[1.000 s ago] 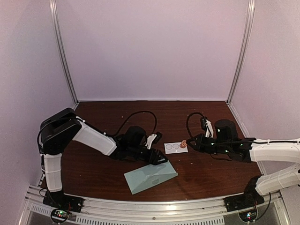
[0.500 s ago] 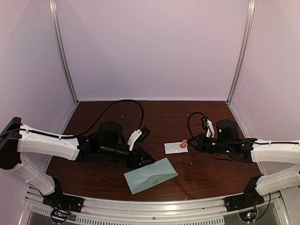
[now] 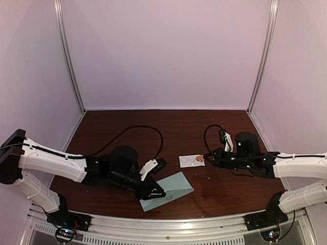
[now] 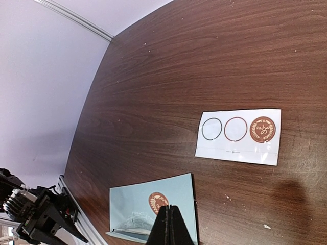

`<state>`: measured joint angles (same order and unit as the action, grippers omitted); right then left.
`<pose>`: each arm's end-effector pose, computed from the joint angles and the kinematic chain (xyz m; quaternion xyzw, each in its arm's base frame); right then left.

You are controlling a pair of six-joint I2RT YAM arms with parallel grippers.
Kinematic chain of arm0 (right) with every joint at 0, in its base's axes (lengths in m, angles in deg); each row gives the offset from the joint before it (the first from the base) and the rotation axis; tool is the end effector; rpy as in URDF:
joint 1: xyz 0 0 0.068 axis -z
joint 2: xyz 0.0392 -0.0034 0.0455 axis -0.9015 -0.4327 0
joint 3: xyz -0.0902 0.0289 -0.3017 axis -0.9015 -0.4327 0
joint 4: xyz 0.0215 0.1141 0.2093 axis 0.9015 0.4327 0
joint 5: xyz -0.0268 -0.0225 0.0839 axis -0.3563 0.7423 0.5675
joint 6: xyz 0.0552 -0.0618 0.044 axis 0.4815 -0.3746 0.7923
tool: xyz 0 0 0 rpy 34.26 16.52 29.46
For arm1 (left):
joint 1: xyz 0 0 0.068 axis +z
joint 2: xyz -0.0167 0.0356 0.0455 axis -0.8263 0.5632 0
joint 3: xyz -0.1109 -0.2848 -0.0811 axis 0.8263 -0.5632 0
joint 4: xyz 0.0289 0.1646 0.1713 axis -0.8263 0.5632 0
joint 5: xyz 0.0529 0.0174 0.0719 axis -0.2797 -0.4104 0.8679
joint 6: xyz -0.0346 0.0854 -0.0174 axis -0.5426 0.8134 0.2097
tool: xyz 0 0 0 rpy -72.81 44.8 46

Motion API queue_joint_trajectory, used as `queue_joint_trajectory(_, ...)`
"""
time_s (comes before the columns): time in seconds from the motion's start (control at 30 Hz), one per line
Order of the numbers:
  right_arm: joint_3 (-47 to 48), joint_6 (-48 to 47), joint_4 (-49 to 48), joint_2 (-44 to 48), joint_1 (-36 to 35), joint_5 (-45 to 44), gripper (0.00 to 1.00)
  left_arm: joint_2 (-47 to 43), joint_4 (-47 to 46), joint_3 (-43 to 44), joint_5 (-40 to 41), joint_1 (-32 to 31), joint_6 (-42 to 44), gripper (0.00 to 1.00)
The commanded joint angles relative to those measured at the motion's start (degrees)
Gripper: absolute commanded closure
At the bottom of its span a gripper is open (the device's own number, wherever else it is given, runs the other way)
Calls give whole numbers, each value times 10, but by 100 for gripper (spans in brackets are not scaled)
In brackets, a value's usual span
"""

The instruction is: Place the letter into the envelope and seal it

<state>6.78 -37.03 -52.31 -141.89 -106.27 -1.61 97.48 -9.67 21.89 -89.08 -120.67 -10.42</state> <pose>0.1630 0.1740 0.2370 -0.0284 0.8497 0.4357 0.2954 0.0977 -0.2903 0.2252 0.3735 0.7936 -0.4475 0.1746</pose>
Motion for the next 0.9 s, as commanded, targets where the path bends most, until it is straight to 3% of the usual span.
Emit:
queue_joint_trajectory(0.0, -4, -1, -14, -6, -12, 8, 100, 38, -51, 0, -34, -4, 0, 75)
queue_joint_trajectory(0.5, -1, -6, -39, -35, -77, 13, 100, 115, -40, 0, 14, -3, 20, 85)
queue_joint_trajectory(0.87, 18, 33, -150, -151, -149, 16, 100, 129, -35, -18, 55, -3, 16, 91)
